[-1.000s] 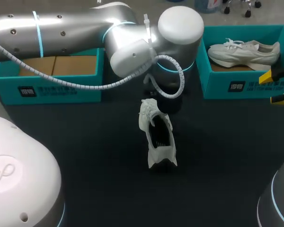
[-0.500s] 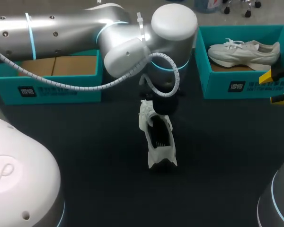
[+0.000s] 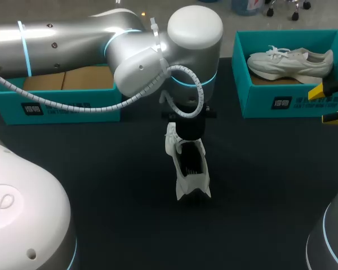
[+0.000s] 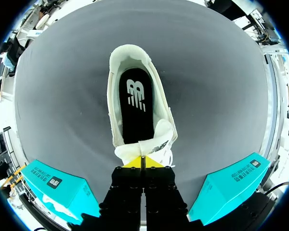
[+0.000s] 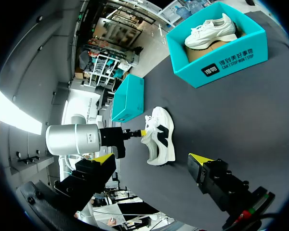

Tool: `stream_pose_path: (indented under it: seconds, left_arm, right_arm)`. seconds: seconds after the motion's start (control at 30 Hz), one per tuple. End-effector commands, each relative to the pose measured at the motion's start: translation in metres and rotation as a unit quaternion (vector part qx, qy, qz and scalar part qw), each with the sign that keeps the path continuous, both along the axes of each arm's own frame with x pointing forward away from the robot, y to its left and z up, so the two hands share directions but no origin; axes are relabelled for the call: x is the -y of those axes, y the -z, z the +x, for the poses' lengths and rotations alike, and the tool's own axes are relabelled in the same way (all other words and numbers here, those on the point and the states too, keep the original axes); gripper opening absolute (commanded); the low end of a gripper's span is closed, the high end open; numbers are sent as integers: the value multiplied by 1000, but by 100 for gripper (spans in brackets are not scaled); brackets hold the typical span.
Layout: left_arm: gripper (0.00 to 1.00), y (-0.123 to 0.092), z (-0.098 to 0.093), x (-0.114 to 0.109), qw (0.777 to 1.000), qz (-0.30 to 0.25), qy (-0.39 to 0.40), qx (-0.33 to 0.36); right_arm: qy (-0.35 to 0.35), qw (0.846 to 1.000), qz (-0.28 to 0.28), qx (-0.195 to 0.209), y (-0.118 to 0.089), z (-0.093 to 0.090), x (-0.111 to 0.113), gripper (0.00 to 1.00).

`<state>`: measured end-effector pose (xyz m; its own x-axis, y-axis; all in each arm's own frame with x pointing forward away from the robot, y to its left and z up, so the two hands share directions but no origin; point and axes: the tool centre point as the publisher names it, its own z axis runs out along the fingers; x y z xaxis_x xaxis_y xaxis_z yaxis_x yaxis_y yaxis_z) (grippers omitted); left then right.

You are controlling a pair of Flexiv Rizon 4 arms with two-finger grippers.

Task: Take the shoe out of the shoebox, open the shoe tongue, remove and reinsert the insole, then place the shoe into the shoebox

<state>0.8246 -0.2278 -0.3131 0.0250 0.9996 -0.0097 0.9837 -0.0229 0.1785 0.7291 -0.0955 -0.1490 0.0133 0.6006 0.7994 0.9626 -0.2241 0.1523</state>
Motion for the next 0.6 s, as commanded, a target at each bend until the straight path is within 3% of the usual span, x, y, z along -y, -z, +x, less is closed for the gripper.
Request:
stream_pose_path:
  seconds: [0.03, 0.33, 0.6]
  left_arm:
    - [0, -5, 0, 2, 1000, -2, -2, 8]
    - [0, 2, 16, 22, 1000, -7, -2, 10]
    - [0, 9, 8, 28, 1000, -1, 19, -1]
  right_arm:
    - [0, 1000, -1, -1, 0, 0, 0, 100]
    - [0, 1000, -1, -1, 0, 0, 0, 100]
    - [0, 1000, -1, -1, 0, 0, 0, 100]
